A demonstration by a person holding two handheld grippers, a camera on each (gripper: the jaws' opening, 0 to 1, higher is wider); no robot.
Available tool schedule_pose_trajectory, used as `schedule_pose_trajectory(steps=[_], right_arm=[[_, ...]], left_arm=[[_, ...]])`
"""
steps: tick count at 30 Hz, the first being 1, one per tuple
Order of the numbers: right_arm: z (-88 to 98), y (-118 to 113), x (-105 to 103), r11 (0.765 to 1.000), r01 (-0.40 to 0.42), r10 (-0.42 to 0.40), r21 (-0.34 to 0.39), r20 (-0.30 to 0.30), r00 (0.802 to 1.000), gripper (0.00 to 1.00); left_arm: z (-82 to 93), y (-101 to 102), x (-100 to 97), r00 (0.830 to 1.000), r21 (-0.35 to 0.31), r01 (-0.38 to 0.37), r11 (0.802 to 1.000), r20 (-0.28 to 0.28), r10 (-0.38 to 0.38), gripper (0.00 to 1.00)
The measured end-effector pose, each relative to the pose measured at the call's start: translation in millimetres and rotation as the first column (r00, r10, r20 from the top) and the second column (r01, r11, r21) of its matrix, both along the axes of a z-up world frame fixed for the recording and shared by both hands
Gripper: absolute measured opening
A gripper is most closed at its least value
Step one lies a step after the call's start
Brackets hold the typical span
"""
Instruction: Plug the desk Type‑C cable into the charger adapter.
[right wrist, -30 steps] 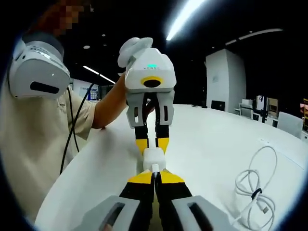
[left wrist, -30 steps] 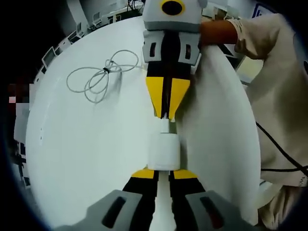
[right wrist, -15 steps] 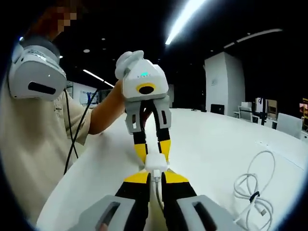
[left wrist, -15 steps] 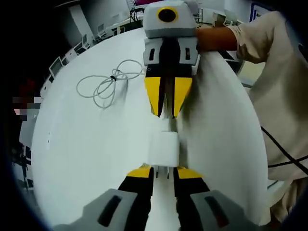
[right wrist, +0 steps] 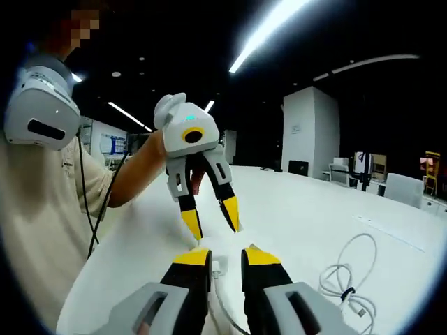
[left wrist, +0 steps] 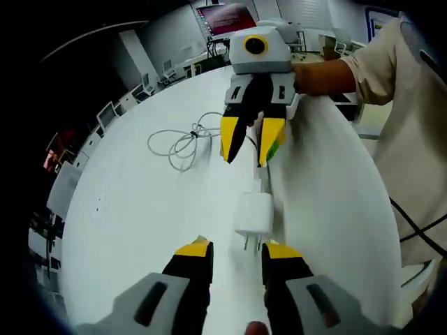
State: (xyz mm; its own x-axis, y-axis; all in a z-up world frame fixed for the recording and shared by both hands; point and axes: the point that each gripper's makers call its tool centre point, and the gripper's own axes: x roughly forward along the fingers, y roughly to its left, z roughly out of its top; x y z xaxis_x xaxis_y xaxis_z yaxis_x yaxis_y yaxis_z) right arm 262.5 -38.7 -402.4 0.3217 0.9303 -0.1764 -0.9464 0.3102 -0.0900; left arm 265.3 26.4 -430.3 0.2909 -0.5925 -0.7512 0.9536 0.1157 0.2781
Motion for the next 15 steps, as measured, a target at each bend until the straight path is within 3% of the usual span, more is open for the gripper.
schedule_pose_trajectory(steps=[4,6,7,10,15], right_arm=[[13.4,-11,3,0.998,0.065,-0.065,0.011,0.027,0.998,0.25],[20.8,-16,5,0.995,0.095,-0.096,0.022,0.048,0.994,0.29],[23.6,-20,8,0.992,0.121,-0.123,0.021,0.057,0.991,0.31],[33.1,-28,8,0.986,0.160,-0.163,0.039,0.087,0.983,0.38],[43.0,-36,6,0.978,0.193,-0.201,0.080,0.109,0.973,0.38]], left_arm=[[15.6,-2,4.3,0.998,-0.125,-0.034,0.992,0.047,0.040,0.30],[26.5,-3,8.2,0.992,-0.192,-0.019,0.981,0.122,0.043,0.34],[31.4,-2,11.3,0.986,-0.233,-0.037,0.972,0.151,0.074,0.35],[36.6,11,16.1,0.975,-0.301,-0.103,0.948,0.159,0.157,0.35],[51.9,34,24.2,0.938,-0.401,-0.172,0.900,0.214,0.274,0.37]])
